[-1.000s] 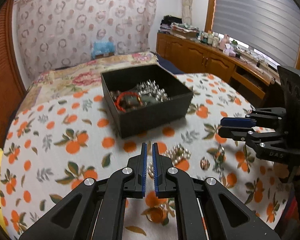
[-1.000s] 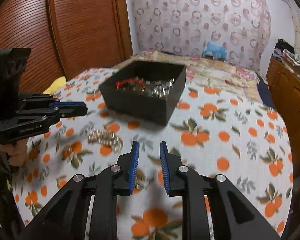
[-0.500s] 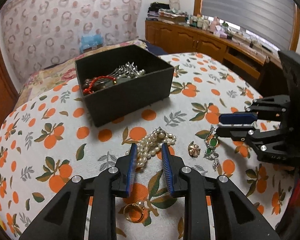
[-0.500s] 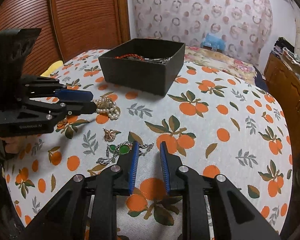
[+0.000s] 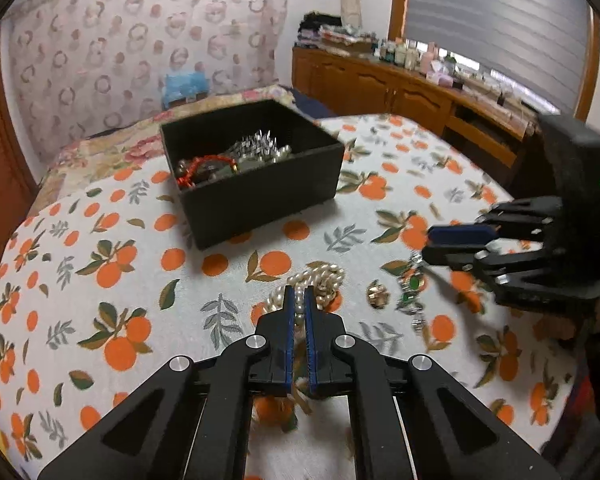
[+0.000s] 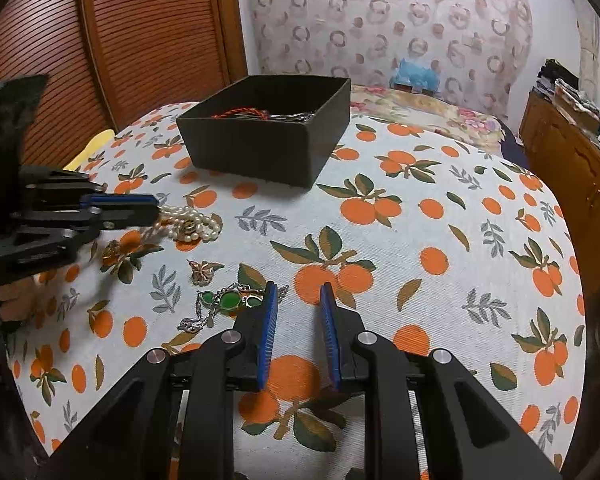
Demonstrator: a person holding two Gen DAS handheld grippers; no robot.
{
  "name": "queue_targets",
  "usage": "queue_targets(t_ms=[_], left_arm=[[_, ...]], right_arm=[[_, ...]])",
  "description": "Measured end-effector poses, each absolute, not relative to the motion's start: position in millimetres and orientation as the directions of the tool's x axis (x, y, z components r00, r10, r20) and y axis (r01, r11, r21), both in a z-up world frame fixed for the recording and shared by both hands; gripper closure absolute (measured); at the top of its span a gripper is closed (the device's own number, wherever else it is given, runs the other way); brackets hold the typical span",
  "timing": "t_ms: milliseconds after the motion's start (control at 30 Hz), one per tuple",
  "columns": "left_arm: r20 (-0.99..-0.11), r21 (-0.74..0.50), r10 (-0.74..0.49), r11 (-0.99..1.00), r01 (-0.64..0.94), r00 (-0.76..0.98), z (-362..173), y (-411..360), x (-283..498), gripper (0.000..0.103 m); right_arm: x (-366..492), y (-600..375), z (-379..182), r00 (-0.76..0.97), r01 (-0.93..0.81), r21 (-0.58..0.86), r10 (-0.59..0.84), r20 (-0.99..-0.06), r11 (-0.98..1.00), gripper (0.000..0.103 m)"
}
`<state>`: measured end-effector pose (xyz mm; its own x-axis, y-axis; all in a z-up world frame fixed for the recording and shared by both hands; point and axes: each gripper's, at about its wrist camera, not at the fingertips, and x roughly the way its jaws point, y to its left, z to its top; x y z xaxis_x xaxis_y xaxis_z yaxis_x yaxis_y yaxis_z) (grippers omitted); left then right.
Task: Organize jewelry
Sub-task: 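Grasp the pearl necklace with the left tool while the right tool grasps the green jade necklace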
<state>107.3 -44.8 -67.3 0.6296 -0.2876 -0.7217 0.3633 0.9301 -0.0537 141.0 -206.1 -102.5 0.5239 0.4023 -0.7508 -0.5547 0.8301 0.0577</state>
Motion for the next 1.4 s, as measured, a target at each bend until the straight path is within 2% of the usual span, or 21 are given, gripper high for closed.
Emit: queue_targets(t_ms=[533,867,1233,1367,1400], left_arm=[[-0.595,-0.105,-0.327,0.937,0.333,0.734,-20.5,-29.6,69.2,0.099],[-0.604,-0.113,-0.341,0.931,0.346,0.721,-28.2,-35.2,63.7,0.099],[-0.604,-0.119,-0.341,0.932,0.342,0.72,-30.4,-35.9,62.2,0.099],[-0.603,-0.119,-0.342,0.932,0.343,0.721,-30.8,-36.0,61.9,0.099],[-0.603,-0.119,-0.342,0.932,0.342,0.721,-30.8,-36.0,62.0,0.099]], right_arm=[[137.4,-207.5,-99.8,0.538,-0.559,0.045,0.404,-0.74,0.828,0.079],[123.1,-180.3,-93.4,0.504,-0.638,0.046,0.462,-0.73,0.768,0.079],[131.7,-184.7,-101.6,0.409,-0.659,0.107,0.475,-0.779,0.744,0.079],[125.4,-187.9,-100.6,0.399,-0.673,0.102,0.476,-0.784,0.733,0.062],[123.3,-188.2,-99.5,0.397,-0.678,0.102,0.479,-0.783,0.728,0.061]])
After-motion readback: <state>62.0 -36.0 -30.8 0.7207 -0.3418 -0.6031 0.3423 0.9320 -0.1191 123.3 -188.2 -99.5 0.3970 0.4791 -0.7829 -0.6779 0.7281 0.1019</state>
